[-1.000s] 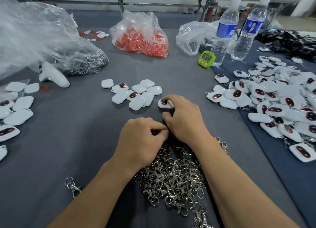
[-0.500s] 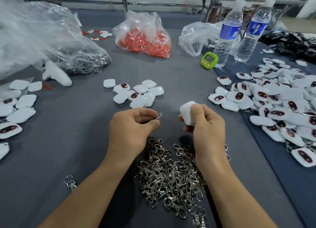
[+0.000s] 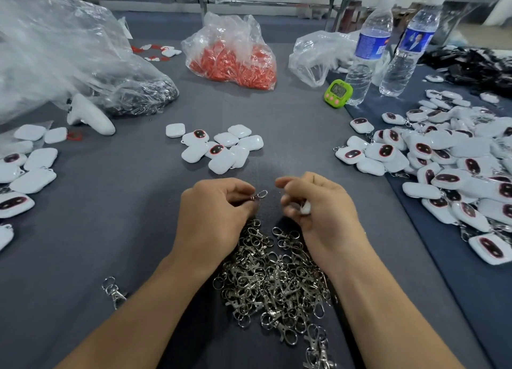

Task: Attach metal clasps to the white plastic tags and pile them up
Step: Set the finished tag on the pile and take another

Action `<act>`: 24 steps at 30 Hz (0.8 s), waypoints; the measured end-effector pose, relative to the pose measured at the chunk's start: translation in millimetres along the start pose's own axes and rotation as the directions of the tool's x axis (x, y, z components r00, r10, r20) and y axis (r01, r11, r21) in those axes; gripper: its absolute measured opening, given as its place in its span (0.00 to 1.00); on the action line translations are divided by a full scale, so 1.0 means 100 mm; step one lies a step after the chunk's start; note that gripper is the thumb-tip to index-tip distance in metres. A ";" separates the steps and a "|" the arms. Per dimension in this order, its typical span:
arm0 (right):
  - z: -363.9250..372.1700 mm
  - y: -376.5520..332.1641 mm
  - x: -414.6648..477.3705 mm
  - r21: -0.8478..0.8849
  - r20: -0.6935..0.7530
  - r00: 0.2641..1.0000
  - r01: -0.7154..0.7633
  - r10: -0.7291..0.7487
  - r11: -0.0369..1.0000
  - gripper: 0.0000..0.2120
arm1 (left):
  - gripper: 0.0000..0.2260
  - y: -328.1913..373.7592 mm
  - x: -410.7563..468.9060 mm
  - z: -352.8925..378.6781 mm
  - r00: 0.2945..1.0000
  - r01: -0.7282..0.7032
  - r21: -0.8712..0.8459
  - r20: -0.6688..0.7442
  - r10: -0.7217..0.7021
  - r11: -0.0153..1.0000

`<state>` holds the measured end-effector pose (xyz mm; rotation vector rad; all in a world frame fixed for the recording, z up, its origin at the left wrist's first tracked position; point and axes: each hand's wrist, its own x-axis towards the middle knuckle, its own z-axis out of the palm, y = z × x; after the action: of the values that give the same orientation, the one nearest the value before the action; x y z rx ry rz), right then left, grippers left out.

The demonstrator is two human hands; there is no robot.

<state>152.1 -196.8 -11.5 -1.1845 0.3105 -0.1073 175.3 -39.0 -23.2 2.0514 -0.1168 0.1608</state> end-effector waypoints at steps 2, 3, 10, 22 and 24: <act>0.03 0.04 -0.01 -0.413 -0.035 0.986 0.137 -0.166 0.901 0.12 | 0.10 0.02 -0.02 -0.01 1.000 -0.029 0.029 0.007 0.028 0.999; 0.04 0.06 -0.01 -0.572 0.002 0.970 0.200 -0.242 0.795 0.08 | 0.10 0.03 -0.02 -0.02 0.999 -0.052 0.032 0.015 0.051 0.998; 0.06 0.11 -0.02 -0.680 0.084 0.958 0.256 -0.274 0.687 0.09 | 0.10 0.04 -0.05 -0.02 0.983 -0.178 0.022 0.044 0.177 0.984; 0.10 0.11 0.00 -0.528 -0.040 0.984 0.125 -0.172 0.840 0.10 | 0.13 0.06 -0.04 -0.05 0.991 -0.120 -0.090 -0.064 0.114 0.989; 0.09 0.09 -0.02 -0.554 -0.027 0.985 0.128 -0.171 0.823 0.11 | 0.09 0.03 -0.02 -0.05 0.996 -0.070 -0.170 -0.058 0.061 0.983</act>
<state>152.3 -185.2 -16.8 -1.7874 0.3254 -0.2106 173.0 -36.1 -18.7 1.8705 -0.1596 0.2376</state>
